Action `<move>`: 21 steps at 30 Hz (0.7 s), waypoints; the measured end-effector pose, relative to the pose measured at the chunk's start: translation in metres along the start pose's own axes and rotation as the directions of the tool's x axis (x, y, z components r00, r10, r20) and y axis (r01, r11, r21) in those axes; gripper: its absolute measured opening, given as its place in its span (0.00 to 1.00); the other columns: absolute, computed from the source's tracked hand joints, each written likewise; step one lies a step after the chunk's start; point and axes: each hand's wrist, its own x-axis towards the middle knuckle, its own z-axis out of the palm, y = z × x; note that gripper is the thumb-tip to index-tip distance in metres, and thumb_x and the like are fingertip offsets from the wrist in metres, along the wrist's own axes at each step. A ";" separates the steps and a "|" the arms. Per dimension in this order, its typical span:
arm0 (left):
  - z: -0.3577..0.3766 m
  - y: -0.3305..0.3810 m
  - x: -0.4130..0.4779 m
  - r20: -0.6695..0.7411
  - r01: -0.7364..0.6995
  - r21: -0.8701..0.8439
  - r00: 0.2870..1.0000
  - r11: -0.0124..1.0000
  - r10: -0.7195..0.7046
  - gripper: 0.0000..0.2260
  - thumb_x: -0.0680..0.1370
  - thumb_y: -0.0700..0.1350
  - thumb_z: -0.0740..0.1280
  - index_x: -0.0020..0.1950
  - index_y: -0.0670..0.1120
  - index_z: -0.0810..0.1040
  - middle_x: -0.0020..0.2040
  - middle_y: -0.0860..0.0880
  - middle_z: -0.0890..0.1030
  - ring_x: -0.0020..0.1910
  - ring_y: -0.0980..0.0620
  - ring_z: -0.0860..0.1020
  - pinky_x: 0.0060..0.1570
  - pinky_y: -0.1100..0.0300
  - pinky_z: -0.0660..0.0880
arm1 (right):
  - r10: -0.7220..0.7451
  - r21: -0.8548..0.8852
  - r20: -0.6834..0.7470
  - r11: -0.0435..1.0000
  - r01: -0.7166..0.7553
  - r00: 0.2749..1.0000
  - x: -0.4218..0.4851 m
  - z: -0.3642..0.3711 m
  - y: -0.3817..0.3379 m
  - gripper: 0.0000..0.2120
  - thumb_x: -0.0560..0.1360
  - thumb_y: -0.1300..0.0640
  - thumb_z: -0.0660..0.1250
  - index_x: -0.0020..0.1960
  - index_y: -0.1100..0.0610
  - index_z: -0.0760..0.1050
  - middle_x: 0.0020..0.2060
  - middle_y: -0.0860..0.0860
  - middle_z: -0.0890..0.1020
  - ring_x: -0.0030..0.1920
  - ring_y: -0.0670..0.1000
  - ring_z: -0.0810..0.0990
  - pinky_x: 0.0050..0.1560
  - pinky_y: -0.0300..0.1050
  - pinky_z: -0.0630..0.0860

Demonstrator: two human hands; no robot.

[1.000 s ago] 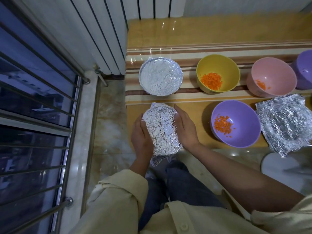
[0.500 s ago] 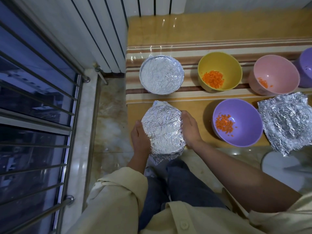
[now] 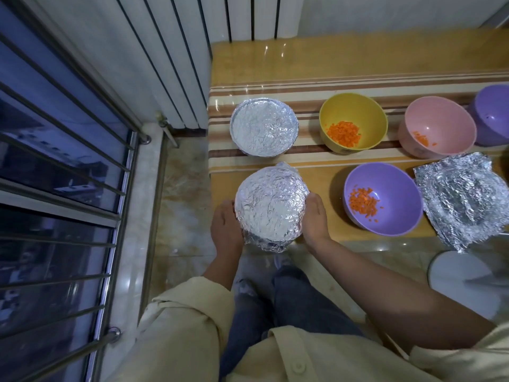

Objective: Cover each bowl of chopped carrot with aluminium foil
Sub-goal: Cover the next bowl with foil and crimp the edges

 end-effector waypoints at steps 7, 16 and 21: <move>-0.011 -0.004 -0.001 0.133 -0.268 0.276 0.962 0.923 0.240 0.12 0.84 0.51 0.61 0.44 0.47 0.76 0.38 0.50 0.77 0.43 0.47 0.76 0.43 0.55 0.68 | 0.034 -0.308 0.024 0.951 -0.025 0.999 -0.013 -0.022 -0.006 0.10 0.80 0.55 0.52 0.44 0.55 0.68 0.38 0.49 0.71 0.43 0.53 0.69 0.41 0.45 0.63; 0.022 0.006 -0.021 0.165 -0.537 0.712 0.754 0.452 0.636 0.25 0.82 0.52 0.52 0.72 0.38 0.71 0.73 0.38 0.71 0.74 0.37 0.67 0.72 0.41 0.60 | -0.522 -0.573 0.629 0.190 0.797 0.576 0.013 -0.014 -0.029 0.23 0.81 0.53 0.53 0.74 0.61 0.62 0.75 0.57 0.60 0.76 0.55 0.56 0.74 0.53 0.53; 0.032 -0.010 -0.016 0.179 -0.503 0.687 0.817 0.525 0.548 0.27 0.82 0.52 0.50 0.76 0.37 0.66 0.76 0.39 0.67 0.74 0.39 0.68 0.71 0.43 0.66 | -0.382 -0.619 0.686 0.142 0.773 0.619 0.024 -0.001 -0.018 0.30 0.80 0.46 0.46 0.75 0.63 0.59 0.74 0.58 0.63 0.74 0.56 0.59 0.73 0.53 0.59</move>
